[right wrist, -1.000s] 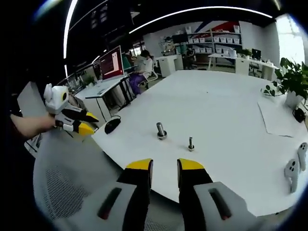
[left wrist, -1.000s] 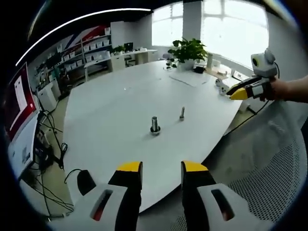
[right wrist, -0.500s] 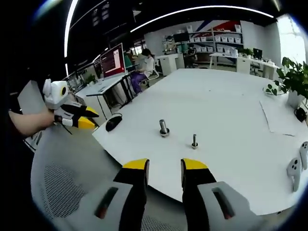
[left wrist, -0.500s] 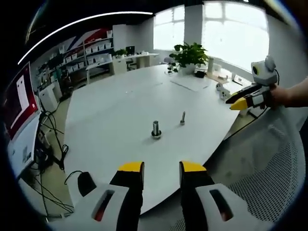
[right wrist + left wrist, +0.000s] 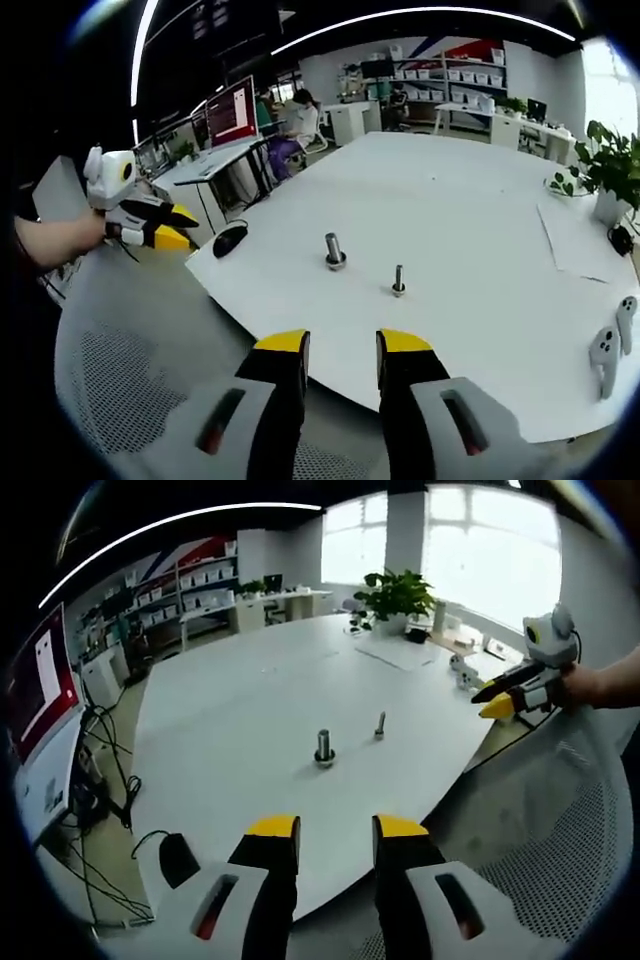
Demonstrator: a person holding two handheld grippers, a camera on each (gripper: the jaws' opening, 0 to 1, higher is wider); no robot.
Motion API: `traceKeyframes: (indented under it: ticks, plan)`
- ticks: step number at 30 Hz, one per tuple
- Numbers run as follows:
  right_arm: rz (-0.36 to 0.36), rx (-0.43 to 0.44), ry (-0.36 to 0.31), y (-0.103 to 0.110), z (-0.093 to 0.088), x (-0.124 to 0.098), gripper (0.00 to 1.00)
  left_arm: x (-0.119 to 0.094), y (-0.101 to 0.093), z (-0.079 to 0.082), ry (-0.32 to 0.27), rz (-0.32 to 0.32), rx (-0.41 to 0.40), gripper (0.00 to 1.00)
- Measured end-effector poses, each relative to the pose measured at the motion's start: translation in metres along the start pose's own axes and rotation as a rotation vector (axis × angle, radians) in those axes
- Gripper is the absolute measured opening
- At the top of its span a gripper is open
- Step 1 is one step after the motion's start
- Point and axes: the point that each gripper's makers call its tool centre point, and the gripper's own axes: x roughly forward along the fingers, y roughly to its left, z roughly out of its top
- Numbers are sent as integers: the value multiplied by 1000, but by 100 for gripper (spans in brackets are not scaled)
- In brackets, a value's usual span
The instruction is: Place the washer onto the threaded stud by aligning its center hole with the stud, sliding it down to the base, and recovering from edge contact or off-axis alignment until the washer reaches the visible bottom stop.
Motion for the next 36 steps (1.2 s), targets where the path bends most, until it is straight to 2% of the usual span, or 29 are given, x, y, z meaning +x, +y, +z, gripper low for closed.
traceKeyframes:
  ticks: [6,15,20,36]
  plan:
    - [-6,5,22,-1,-5,1,29,1,-1,-2,11,-7,1,27]
    - [-31,33,42,-8,-10,0,29,-1,1,1,-10,5,-3,26]
    - [-38,43,51,-10,-12,0,29,0,-1,-1,4,-1,0,26]
    - [-43,63,17,-11,-7,-3,29,1,0,-5,28,4,3,26]
